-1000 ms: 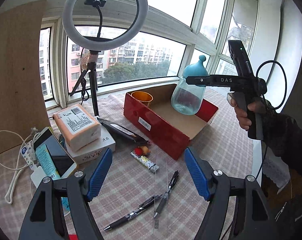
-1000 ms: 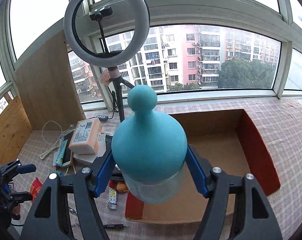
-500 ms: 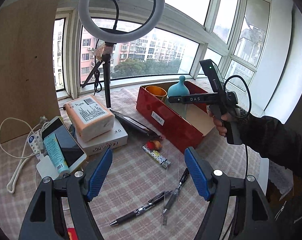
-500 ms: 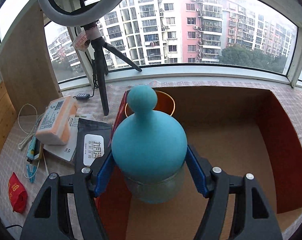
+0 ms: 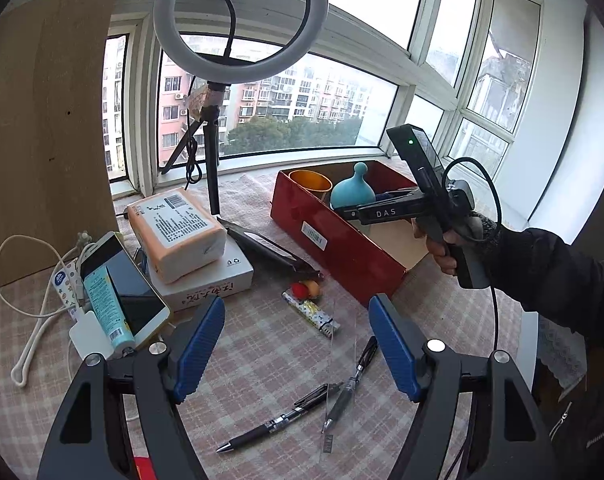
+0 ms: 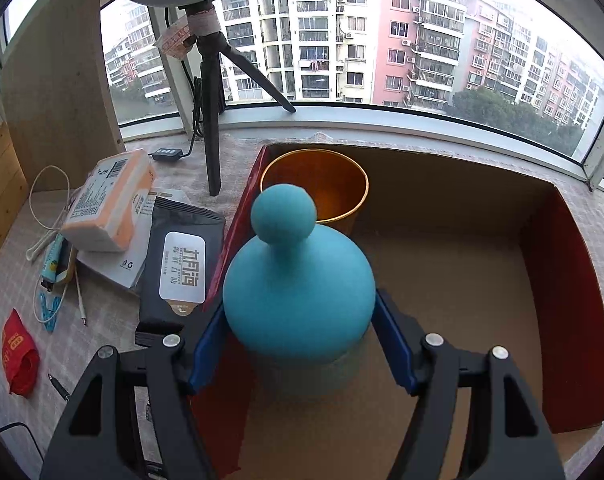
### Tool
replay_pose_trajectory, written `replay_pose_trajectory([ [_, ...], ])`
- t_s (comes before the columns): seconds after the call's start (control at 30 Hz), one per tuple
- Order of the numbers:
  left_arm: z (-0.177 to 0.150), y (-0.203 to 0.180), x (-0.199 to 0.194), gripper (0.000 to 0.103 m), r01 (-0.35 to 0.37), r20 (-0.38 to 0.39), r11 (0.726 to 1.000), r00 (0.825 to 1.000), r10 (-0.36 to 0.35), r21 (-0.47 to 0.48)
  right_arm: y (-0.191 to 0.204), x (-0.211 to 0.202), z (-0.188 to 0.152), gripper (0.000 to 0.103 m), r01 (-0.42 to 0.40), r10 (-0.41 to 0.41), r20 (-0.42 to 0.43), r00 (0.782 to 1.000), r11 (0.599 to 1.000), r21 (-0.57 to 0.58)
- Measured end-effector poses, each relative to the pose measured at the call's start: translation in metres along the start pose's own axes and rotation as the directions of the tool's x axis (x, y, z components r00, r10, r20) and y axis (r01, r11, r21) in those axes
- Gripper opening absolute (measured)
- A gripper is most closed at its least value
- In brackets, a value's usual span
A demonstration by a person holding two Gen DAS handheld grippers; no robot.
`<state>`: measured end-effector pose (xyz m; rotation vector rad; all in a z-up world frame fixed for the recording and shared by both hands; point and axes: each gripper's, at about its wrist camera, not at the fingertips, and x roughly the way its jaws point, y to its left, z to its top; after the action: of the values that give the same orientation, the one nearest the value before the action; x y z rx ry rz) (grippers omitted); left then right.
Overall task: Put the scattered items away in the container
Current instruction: 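Carry the bottle over the red box and lower it inside, then open the right gripper and withdraw it from the bottle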
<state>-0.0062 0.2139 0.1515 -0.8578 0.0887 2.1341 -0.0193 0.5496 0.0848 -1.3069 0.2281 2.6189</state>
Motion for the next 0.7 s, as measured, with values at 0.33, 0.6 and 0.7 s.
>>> replay_pose_trajectory([
  [0.33, -0.004, 0.001, -0.005, 0.072, 0.002, 0.001, 1.0, 1.0, -0.002, -0.001, -0.009, -0.043, -0.01, 0.068, -0.06, 0.06, 0.013, 0.998, 0.998, -0.002],
  [0.6, -0.004, 0.001, -0.011, 0.072, 0.005, 0.015, 1.0, 1.0, -0.005, -0.006, -0.02, -0.048, -0.03, 0.037, -0.084, 0.075, -0.133, 0.988, 0.995, -0.06],
  [0.7, -0.004, 0.0, -0.01, 0.072, 0.011, 0.013, 1.0, 1.0, -0.011, -0.005, -0.025, -0.031, -0.034, 0.017, -0.074, 0.064, -0.209, 0.976, 0.996, -0.044],
])
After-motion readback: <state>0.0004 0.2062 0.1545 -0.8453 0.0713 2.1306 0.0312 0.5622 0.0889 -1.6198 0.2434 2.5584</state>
